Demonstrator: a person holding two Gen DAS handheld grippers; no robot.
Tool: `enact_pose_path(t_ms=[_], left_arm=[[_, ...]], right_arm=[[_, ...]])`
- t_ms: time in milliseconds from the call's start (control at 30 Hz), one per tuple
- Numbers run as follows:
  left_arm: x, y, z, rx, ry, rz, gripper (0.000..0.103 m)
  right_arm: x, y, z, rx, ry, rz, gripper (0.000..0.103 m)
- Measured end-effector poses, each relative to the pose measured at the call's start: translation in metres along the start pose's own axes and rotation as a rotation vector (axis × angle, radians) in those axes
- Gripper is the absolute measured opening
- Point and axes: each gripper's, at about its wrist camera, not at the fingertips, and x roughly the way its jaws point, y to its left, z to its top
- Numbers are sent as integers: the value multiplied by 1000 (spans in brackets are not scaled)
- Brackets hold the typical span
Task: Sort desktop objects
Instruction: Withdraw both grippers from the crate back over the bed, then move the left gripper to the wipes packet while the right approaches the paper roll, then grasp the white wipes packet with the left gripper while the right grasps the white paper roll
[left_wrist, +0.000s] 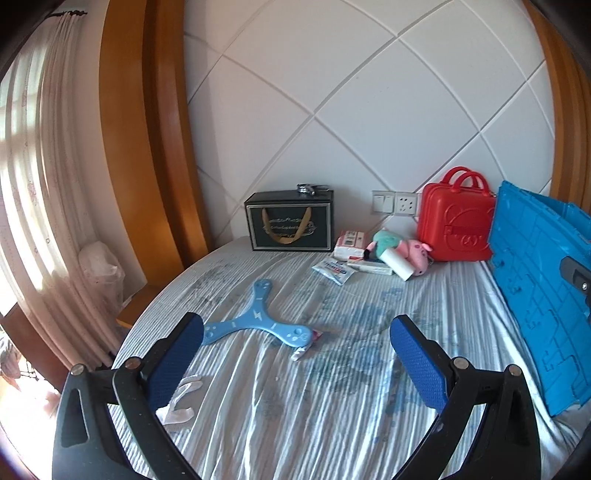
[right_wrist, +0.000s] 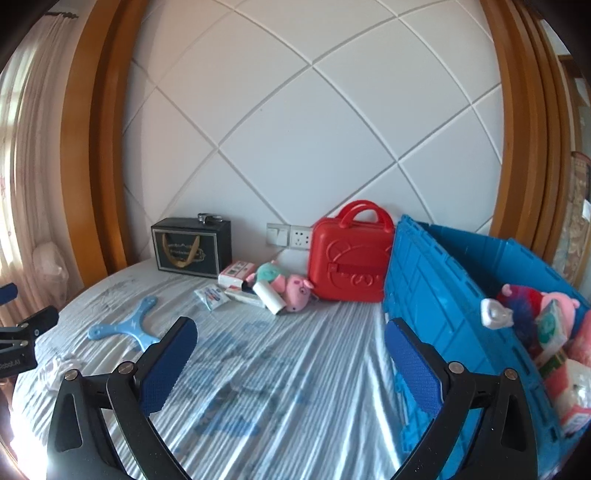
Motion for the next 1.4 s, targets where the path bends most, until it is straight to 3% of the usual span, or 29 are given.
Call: enact_pose_path(t_ms=[200,300,600,867,1067,1233,1400], left_arm=[[39,48,-9,-68,96,108,103],[59,65,-7,-87,126,128,103],[148,68,11,-40,180,57,103],[275,21,39,5,245,-51,103],[400,-37,53,0,372,-155,103],[495,-72,57,-69,469,-147,103],[549,-98,48,-76,549,-116,103]], right_arm=[[61,-8,-9,23,100,29,103],[84,-6,-9,29,125,26,103],[153,14,-3,32,203,12,103],[247,22,3,23,282,-30,103],[339,12,-8,15,345,-15,103],[419,10,-26,-14,391,7,103],[472,11,-31,-17,410,70,103]])
